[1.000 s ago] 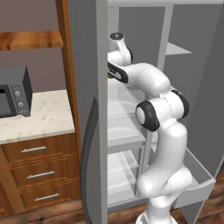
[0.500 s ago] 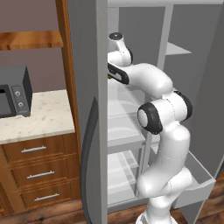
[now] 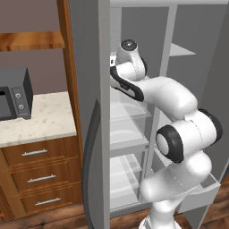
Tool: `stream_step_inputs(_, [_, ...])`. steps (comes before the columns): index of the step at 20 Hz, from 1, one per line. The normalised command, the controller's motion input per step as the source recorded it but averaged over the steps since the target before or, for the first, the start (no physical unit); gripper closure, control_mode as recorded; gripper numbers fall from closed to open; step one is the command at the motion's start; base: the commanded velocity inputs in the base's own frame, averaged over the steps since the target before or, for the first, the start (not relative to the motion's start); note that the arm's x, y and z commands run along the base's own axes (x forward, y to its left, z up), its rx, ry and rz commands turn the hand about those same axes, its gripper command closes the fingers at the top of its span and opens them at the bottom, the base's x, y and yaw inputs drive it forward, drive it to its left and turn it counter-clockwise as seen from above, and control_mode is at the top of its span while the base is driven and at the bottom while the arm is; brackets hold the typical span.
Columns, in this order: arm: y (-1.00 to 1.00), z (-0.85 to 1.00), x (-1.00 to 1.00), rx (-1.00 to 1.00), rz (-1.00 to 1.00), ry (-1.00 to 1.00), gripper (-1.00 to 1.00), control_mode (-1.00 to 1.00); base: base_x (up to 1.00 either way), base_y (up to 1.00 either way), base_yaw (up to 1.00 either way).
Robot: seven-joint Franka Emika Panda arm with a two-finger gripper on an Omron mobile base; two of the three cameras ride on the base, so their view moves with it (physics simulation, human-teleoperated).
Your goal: Take the mango and broccoli from the fridge shelf and place them in the freezer drawer to begin freezing them.
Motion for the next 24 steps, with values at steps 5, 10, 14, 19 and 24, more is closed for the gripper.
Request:
stream_step_inputs(5, [-0.43, 0.0, -1.0, 0.1, 0.0, -0.03, 1.0, -1.0, 0.0, 0.0, 0.0])
stream_step_inputs(10, [-0.48, -0.08, -1.0, 0.1, 0.0, 0.01, 1.0, -1.0, 0.0, 0.0, 0.0])
stream_step_inputs(14, [-0.33, -0.31, -1.0, 0.06, 0.0, 0.05, 1.0, -1.0, 0.0, 0.0, 0.0])
stream_step_inputs(19, [-0.05, -0.62, -0.63, 0.0, 0.0, 0.19, 1.0, -1.0, 0.0, 0.0, 0.0])
stream_step_inputs(24, [-0.1, -0.64, -0.14, 0.02, 0.04, 0.19, 1.0, -1.0, 0.0, 0.0, 0.0])
